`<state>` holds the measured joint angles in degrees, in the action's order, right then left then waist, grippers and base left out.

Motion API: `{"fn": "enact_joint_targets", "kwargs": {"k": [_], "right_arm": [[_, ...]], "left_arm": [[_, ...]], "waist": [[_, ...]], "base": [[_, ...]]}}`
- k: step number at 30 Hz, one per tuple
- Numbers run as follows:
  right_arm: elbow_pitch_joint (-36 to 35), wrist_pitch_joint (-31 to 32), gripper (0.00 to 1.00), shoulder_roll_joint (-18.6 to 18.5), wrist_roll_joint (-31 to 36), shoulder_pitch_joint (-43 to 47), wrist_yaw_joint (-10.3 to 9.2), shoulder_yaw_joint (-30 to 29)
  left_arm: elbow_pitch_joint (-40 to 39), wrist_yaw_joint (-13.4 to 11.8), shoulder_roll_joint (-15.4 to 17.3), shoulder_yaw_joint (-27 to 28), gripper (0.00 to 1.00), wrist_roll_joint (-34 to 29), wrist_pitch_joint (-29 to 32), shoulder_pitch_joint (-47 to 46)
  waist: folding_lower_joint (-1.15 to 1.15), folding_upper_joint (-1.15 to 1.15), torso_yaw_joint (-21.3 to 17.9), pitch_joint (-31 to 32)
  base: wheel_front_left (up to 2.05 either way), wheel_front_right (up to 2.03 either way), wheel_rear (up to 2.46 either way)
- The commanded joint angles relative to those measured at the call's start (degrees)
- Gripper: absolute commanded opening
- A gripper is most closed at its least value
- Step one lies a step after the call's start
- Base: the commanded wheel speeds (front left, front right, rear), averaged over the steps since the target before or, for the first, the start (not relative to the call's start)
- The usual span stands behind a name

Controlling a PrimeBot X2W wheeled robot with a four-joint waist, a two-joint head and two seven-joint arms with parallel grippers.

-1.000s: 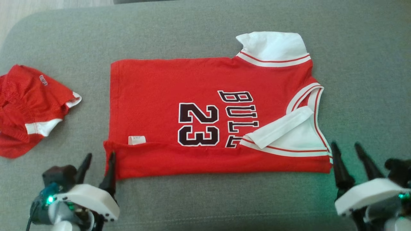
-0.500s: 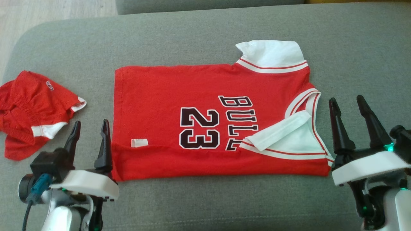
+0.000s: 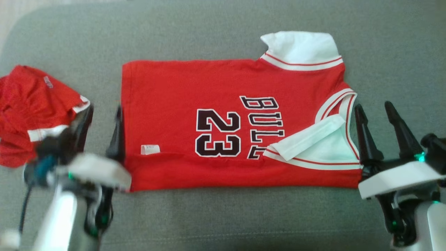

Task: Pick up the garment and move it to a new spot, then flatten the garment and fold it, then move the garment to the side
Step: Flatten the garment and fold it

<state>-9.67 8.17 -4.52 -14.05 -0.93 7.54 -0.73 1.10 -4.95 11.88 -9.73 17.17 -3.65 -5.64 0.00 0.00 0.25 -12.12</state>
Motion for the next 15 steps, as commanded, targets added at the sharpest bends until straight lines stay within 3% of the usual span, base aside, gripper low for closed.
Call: {"fn": "enact_joint_targets", "kwargs": {"k": [1,6,15], "right_arm": [[-2.41,0.31,1.00,-0.64,-0.21,-3.37,-0.05,1.47],[-2.32,0.21,1.00,-0.73,-0.38,-5.58,-0.05,2.62],[-1.50,-0.60,1.00,-0.37,-0.57,-8.24,-0.05,4.39]], "left_arm": [[-0.18,0.94,1.37,1.67,1.00,0.76,0.82,-6.65],[10.12,4.34,1.32,1.81,1.00,3.98,3.55,-18.15],[33.49,8.19,2.77,2.43,1.00,6.68,6.45,-35.23]], "waist": [[0.00,0.00,-0.11,-1.93],[0.00,0.00,-1.27,-5.84],[0.00,0.00,-3.57,-12.09]], "base": [[0.00,0.00,0.00],[0.00,0.00,0.00],[0.00,0.00,0.00]]}}
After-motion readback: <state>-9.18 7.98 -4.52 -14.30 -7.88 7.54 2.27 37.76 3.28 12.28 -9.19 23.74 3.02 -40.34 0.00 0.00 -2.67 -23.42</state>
